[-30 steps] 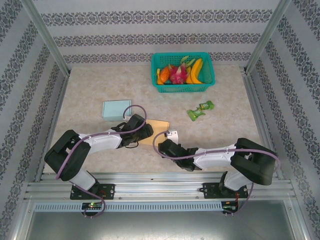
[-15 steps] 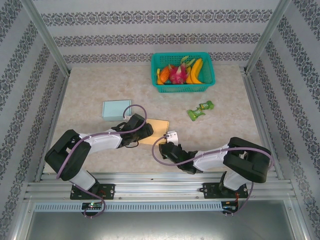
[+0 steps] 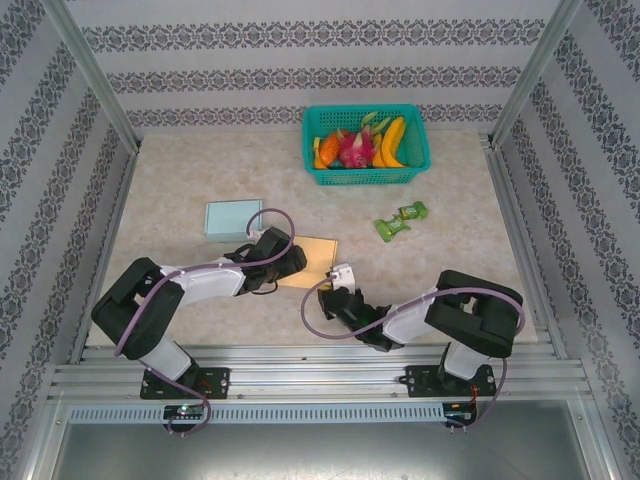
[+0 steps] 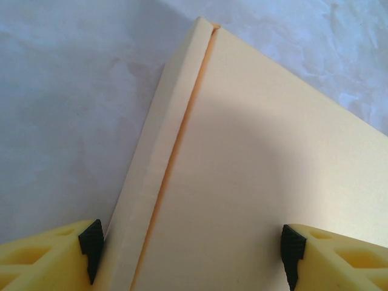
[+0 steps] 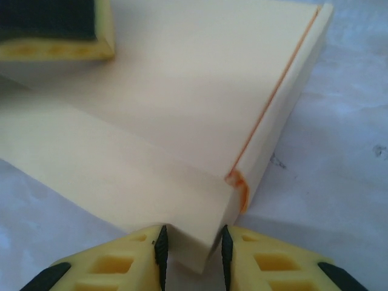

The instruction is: Fold the paper box

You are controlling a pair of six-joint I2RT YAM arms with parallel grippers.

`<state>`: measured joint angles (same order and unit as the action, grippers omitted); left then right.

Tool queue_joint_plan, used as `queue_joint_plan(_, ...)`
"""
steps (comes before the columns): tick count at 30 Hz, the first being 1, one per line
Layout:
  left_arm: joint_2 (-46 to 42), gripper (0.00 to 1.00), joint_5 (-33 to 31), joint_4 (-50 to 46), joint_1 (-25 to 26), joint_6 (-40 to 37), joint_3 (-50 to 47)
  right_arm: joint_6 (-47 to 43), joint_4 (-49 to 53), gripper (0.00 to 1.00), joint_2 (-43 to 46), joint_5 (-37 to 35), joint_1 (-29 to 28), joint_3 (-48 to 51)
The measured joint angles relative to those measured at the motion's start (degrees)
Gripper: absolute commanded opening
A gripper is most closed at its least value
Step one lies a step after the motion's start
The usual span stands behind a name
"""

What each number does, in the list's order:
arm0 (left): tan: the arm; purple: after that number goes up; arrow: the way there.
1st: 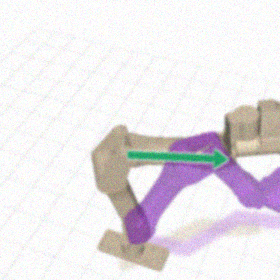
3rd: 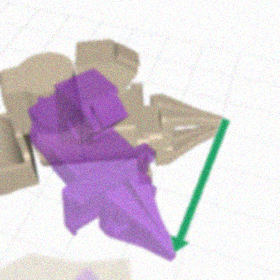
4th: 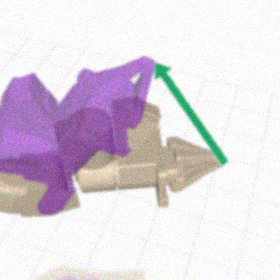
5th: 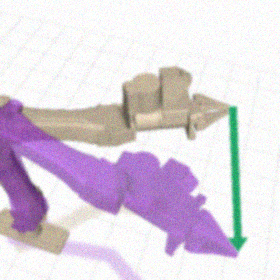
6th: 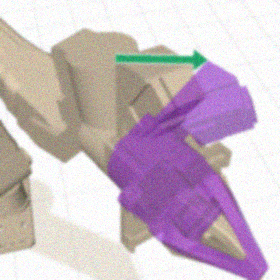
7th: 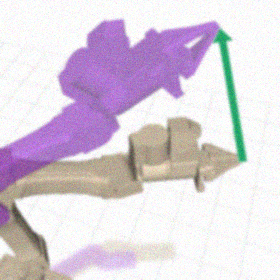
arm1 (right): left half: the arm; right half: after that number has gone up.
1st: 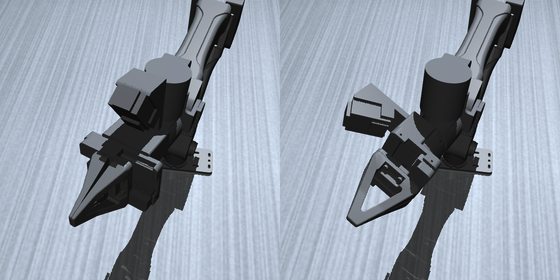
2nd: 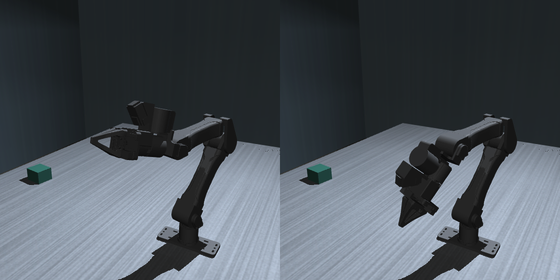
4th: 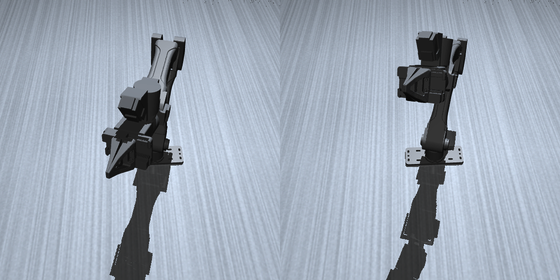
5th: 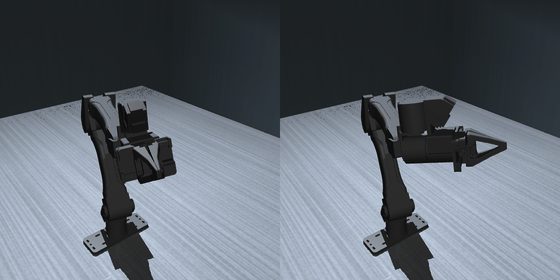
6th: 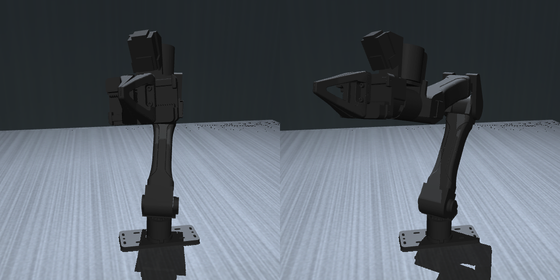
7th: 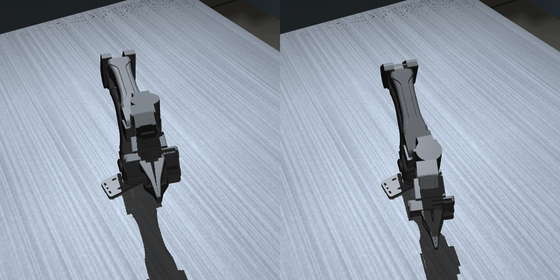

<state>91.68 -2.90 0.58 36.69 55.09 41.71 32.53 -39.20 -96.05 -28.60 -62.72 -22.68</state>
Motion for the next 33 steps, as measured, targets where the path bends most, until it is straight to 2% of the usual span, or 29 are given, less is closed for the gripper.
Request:
queue_joint_plan(14,0.8,0.77,-0.6,0.3,0.0,0.0,0.7,-1.1,-4.7,0.36,-1.5,1.2,0.6,1.4)
queue_joint_plan(26,1.1,0.77,-0.6,0.3,0.0,0.0,0.9,3.2,7.8,0.41,9.5,5.2,1.8,1.8)
queue_joint_plan(33,1.3,0.77,-0.7,0.3,0.0,0.0,1.1,5.1,14.8,0.34,14.9,5.7,-0.7,0.5)
